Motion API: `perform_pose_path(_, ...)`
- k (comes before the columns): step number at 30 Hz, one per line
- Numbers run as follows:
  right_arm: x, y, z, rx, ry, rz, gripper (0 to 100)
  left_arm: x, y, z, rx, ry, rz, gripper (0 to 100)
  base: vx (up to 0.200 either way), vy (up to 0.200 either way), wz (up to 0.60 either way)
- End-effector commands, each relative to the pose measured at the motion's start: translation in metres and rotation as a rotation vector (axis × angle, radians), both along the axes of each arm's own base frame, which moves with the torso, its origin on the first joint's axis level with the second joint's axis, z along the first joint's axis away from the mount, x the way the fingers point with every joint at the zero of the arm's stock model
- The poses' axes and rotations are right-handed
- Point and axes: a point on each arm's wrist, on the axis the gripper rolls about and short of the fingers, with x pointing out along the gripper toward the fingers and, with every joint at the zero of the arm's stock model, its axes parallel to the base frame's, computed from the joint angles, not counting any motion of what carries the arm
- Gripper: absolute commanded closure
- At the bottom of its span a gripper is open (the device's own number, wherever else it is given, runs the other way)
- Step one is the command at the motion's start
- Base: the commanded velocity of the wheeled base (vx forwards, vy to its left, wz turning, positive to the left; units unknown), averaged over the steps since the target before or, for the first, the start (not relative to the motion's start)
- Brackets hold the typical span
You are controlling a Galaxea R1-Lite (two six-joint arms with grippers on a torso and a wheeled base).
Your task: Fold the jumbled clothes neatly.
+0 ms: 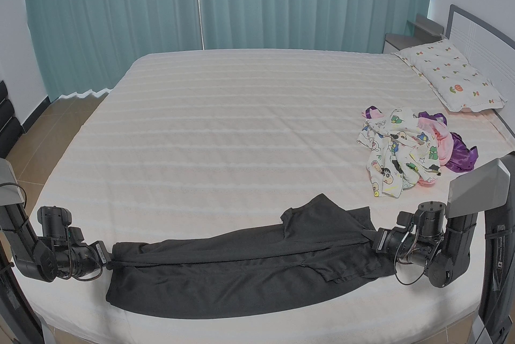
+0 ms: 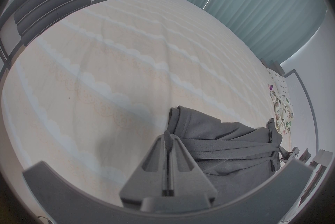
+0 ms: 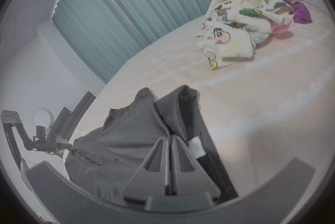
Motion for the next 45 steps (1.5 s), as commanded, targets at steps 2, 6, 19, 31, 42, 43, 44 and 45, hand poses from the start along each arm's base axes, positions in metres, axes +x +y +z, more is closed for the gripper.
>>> perform_pose_path(2,-0.007,-0.004,-0.009,0.0,0.048,-0.005,100,-0.004,-0.001,-0.017,-0.01,0.051,0.001,100,0.0,0.0,0.0)
perform_pose_path(6,-0.004,-0.005,-0.007,0.026,0.044,-0.021,100,-0.008,-0.002,-0.02,-0.011,0.054,0.0,100,0.0,0.0,0.0)
perform_pose_path(19,-0.001,-0.013,0.025,0.141,-0.015,-0.08,0,-0.016,-0.006,-0.017,-0.009,0.029,0.0,0,0.0,0.0,0.0)
perform_pose_path(31,0.002,-0.015,0.06,0.227,-0.086,-0.032,0,-0.003,0.008,0.023,-0.175,-0.162,0.231,0,0.0,0.0,0.0)
perform_pose_path(42,0.037,0.031,0.06,0.2,0.048,0.066,0,0.019,0.002,0.073,-0.425,-0.148,0.214,0,0.0,0.0,0.0)
perform_pose_path(43,0.041,0.032,0.054,0.192,0.053,0.07,0,0.019,0.002,0.067,-0.431,-0.125,0.21,0,0.0,0.0,0.0)
perform_pose_path(44,0.041,0.032,0.054,0.192,0.053,0.07,0,0.019,0.002,0.066,-0.432,-0.122,0.21,0,0.0,0.0,0.0)
perform_pose_path(45,0.046,0.033,0.054,0.186,0.041,0.075,0,0.023,0.002,0.056,-0.434,-0.091,0.216,0,0.0,0.0,0.0)
